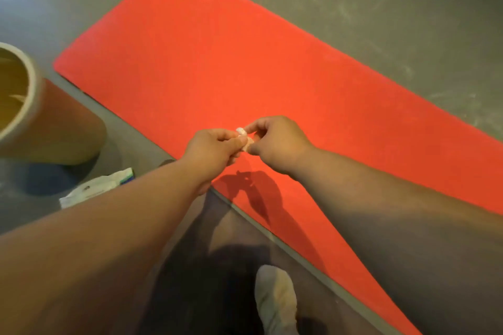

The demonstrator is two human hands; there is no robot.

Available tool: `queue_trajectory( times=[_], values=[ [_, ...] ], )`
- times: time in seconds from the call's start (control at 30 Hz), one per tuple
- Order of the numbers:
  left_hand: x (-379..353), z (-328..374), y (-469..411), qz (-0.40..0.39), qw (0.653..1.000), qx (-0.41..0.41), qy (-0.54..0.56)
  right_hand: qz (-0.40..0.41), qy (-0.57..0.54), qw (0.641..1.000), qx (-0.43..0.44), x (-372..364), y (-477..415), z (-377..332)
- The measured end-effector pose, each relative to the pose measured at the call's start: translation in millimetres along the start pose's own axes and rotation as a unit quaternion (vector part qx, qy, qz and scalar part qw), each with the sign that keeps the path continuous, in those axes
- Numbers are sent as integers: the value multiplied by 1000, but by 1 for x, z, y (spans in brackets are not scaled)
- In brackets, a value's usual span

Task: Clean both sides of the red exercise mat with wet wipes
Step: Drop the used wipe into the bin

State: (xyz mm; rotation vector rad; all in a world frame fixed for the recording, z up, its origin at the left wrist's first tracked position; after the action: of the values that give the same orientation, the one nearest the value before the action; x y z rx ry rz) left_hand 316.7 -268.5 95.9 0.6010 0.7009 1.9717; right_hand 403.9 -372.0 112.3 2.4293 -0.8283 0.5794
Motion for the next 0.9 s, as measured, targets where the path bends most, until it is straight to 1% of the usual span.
queue_trajectory(
  times=[0.27, 0.3, 0.37, 0.43, 0.53, 0.6, 0.7, 0.77, 0.87, 0.9],
  values=[
    [98, -65, -18, 56, 995, 58, 64, -82, 54, 995, 30, -123, -58, -24],
    [112, -73, -22, 69, 993, 63, 66, -88, 58, 994, 38, -140, -65, -28],
    [143, -97, -31, 121, 987, 83, 63, -106, 63, 991, 50, -179, -79, -33],
    [174, -119, -44, 158, 984, 81, 1, -119, 58, 990, 55, -214, -93, -36],
    [213, -148, -65, 160, 981, 49, -102, -114, 63, 991, 42, -257, -116, -33],
    [231, -162, -78, 173, 968, 32, -182, -109, 69, 991, 32, -276, -127, -29],
    [261, -177, -102, 198, 939, 26, -279, -132, 72, 988, 46, -294, -144, -28],
    [277, -185, -112, 179, 915, 38, -359, -147, 91, 983, 60, -305, -153, -34],
    [291, -186, -120, 175, 869, 3, -463, -160, 110, 978, 76, -321, -164, -44],
    [295, -184, -122, 171, 864, -9, -474, -158, 115, 977, 79, -325, -169, -48]
  ],
)
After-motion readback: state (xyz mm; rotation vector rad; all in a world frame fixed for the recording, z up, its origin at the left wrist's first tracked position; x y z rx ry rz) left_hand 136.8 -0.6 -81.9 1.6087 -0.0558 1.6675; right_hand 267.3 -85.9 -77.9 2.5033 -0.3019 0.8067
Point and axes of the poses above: each hand's wrist, its own y-axis away from the middle knuckle, its own x-axis out of the back of the hand, z = x × y, the point moved 2 cm from there along -y, towards the middle knuckle, and after that the axes turned 8 degrees about x, right-handed, at the moved point
